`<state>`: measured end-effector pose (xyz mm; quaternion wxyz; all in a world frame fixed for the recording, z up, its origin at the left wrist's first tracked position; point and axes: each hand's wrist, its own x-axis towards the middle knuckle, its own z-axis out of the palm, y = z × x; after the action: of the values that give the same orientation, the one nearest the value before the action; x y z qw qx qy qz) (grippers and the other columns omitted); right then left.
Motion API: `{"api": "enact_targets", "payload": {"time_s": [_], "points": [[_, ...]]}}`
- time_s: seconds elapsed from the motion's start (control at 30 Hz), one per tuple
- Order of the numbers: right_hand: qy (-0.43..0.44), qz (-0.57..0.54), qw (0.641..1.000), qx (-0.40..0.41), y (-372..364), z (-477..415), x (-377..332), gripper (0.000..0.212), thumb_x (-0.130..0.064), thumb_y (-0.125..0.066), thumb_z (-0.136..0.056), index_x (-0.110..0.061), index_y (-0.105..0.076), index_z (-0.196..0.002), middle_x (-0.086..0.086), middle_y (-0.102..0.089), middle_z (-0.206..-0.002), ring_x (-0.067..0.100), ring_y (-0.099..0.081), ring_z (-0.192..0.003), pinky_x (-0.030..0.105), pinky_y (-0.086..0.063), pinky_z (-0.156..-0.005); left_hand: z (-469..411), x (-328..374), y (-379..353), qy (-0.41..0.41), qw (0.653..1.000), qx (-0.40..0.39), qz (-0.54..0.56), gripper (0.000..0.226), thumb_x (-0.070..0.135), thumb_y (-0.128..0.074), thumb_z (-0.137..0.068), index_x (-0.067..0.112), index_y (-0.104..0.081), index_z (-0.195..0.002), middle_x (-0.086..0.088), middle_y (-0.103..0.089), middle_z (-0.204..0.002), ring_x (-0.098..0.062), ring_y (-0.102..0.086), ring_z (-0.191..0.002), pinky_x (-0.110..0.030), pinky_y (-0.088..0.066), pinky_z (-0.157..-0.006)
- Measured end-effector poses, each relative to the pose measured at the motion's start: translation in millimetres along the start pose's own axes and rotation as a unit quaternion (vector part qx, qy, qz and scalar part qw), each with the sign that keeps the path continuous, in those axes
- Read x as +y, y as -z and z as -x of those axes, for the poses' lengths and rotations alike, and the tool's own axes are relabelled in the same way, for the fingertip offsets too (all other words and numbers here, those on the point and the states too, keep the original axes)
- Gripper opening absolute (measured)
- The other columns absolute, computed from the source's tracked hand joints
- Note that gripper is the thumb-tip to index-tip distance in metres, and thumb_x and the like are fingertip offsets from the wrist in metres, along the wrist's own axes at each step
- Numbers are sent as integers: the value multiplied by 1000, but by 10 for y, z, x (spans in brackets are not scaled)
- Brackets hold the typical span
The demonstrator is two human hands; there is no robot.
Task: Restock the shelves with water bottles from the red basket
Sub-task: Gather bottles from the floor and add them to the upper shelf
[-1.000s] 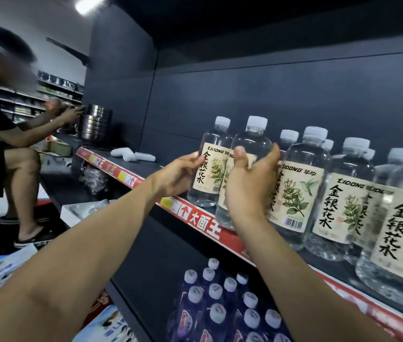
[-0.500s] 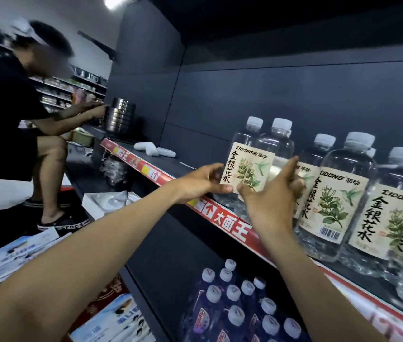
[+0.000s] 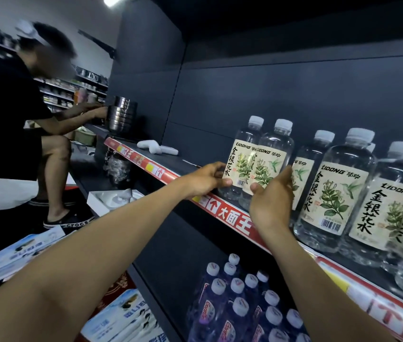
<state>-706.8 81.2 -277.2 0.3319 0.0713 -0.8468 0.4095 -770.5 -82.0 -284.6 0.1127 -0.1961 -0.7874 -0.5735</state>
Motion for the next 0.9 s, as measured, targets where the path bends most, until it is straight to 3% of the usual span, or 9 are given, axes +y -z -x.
{"api": "enact_targets", "payload": {"time_s": [0.13,0.27,0.33,0.4,0.47,0.53,0.6,0.67,0.9], "points": [[-10,-20,1000,-5,-2,-7,26,87,-8,-53,-98,-17,11,-156,15,-62,-117,20,-63,-82,22,-39,-46,18,55,1,22,999,-19,-14,47,15,-58,-98,14,-42,-142,-2,-61,-135,-19,-58,-123,-39,-46,-106],[-4,-17,1000,14,72,66,31,72,-8,-53,-99,-15,-11,-156,13,-61,-125,9,-52,-66,6,-38,-42,152,120,-74,19,997,11,-73,35,23,-54,-100,18,-51,-135,3,-66,-123,-15,-65,-106,-27,-52,-87],[29,-9,999,43,118,153,22,66,2,-52,-96,-14,-23,-154,12,-60,-128,13,-59,-79,1,-40,-73,225,147,-151,11,993,37,-112,36,24,-54,-100,16,-50,-135,-2,-65,-127,-18,-64,-110,-35,-52,-95],[69,-14,995,67,142,264,5,65,8,-51,-92,-11,-30,-151,11,-53,-140,23,-59,-115,15,-32,-98,319,187,-193,2,984,63,-165,39,23,-54,-99,15,-48,-137,-5,-62,-132,-22,-61,-115,-34,-48,-95],[116,-27,989,84,112,433,-7,64,6,-51,-91,-12,-35,-150,8,-46,-146,23,-50,-129,25,-33,-108,491,200,-199,-24,966,88,-241,40,19,-54,-97,11,-48,-135,-9,-60,-133,-26,-58,-118,-28,-44,-90],[168,-42,981,81,9,705,-4,60,3,-47,-90,-18,-40,-146,1,-44,-144,20,-47,-128,29,-41,-104,773,125,-172,-45,922,133,-361,46,17,-52,-93,10,-46,-138,-13,-56,-136,-31,-53,-123,-35,-46,-95],[218,-45,974,28,-183,1038,23,57,2,-46,-89,-18,-44,-143,2,-45,-142,21,-43,-129,29,-38,-103,1170,-56,-125,-25,854,192,-483,57,22,-52,-91,12,-40,-145,-14,-54,-136,-36,-52,-121,-42,-47,-92],[246,-15,967,-66,-477,1379,79,56,2,-47,-90,-15,-45,-143,7,-45,-141,27,-43,-128,35,-39,-102,1635,-309,-59,16,799,184,-572,63,27,-53,-90,12,-34,-148,-14,-53,-134,-37,-50,-120,-45,-44,-90],[226,22,908,-352,-1623,2631,451,58,-3,-52,-90,-15,-41,-146,9,-43,-136,32,-50,-119,41,-45,-94,3352,-1616,198,267,763,111,-579,65,30,-54,-88,13,-32,-146,-16,-49,-134,-39,-46,-124,-47,-42,-96]]}}
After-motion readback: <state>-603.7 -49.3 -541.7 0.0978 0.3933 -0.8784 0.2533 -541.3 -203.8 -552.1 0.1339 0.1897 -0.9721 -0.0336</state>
